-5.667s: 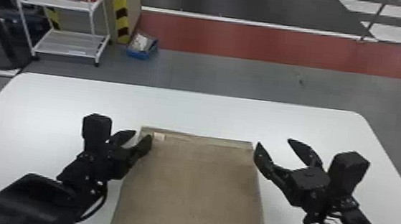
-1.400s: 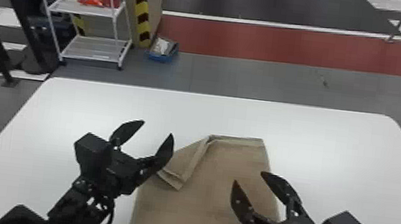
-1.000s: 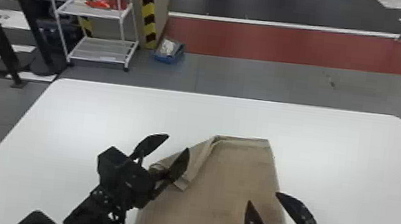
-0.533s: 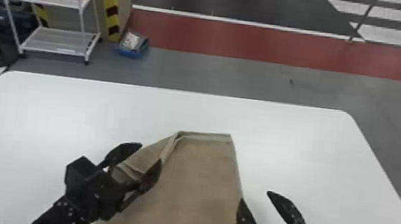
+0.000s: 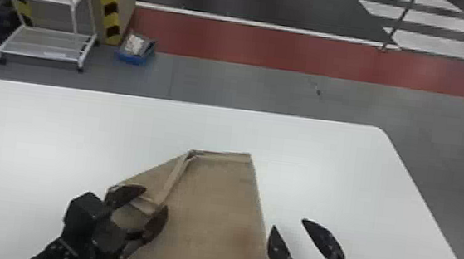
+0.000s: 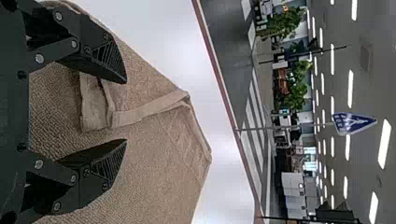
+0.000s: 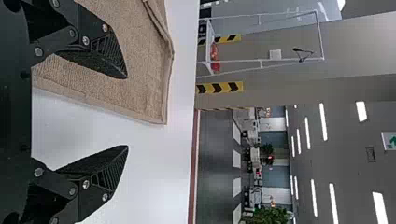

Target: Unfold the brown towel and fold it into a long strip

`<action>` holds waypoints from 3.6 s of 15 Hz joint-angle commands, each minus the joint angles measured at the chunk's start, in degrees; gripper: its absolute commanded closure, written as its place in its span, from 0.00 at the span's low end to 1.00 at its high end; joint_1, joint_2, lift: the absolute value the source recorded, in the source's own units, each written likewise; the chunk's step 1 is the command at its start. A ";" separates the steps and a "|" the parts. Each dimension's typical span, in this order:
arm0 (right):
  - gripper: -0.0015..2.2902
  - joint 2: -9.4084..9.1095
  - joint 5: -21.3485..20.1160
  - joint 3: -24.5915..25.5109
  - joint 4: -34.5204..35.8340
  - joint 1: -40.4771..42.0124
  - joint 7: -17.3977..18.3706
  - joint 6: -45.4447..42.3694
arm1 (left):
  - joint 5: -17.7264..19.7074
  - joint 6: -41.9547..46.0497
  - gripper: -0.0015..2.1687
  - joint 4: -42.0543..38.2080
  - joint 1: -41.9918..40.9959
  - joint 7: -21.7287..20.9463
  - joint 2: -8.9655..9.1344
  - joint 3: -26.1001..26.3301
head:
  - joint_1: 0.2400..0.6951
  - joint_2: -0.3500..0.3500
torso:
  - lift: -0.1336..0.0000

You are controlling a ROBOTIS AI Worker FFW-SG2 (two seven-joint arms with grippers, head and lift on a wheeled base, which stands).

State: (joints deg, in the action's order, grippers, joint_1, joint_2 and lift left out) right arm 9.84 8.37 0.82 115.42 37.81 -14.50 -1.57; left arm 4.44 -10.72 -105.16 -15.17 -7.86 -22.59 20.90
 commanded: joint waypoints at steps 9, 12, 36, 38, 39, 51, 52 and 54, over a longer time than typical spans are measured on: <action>0.18 0.00 1.65 0.59 -0.73 -0.01 -0.27 -1.10 | -0.23 -0.32 0.33 0.48 1.10 0.83 0.53 0.37 | 1.00 0.29 | 0.07; 0.18 -0.09 3.05 1.03 -0.90 -0.01 -0.71 -1.28 | -0.05 -2.25 0.42 0.31 1.10 0.83 0.36 0.11 | 1.00 0.29 | 0.07; 0.23 -0.35 -7.14 -24.37 -5.65 -18.12 8.26 17.01 | 4.52 -2.60 0.50 -0.48 6.82 3.73 0.80 -3.49 | 1.00 0.67 | 0.07; 0.23 -0.88 -9.34 -27.10 -8.37 -21.02 8.35 17.71 | 4.70 -1.72 0.50 -0.40 6.82 3.73 0.53 -3.58 | 1.00 0.70 | 0.07; 0.23 -1.67 -10.83 -27.71 -9.08 -22.07 8.35 18.76 | 4.78 -1.72 0.50 -0.40 6.82 3.73 0.44 -3.58 | 1.00 0.71 | 0.07; 0.23 -2.99 -13.73 -34.48 -15.76 -32.00 8.26 26.15 | 6.02 -0.32 0.50 2.42 8.31 3.29 0.53 -3.49 | 1.00 0.81 | 0.07; 0.30 -2.99 -13.91 -34.57 -15.76 -32.36 8.26 26.15 | 6.02 -0.14 0.51 2.94 8.57 3.20 0.62 -3.49 | 1.00 0.82 | 0.07; 0.36 -2.99 -13.91 -34.39 -15.93 -32.80 8.17 26.15 | 6.02 -0.14 0.50 3.29 8.84 3.20 0.71 -3.41 | 1.00 0.83 | 0.07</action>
State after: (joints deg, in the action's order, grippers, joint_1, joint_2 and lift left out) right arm 6.86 -5.49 -33.67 99.58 5.27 -6.32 24.58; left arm 10.46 -10.89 -102.14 -6.48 -4.66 -21.93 17.45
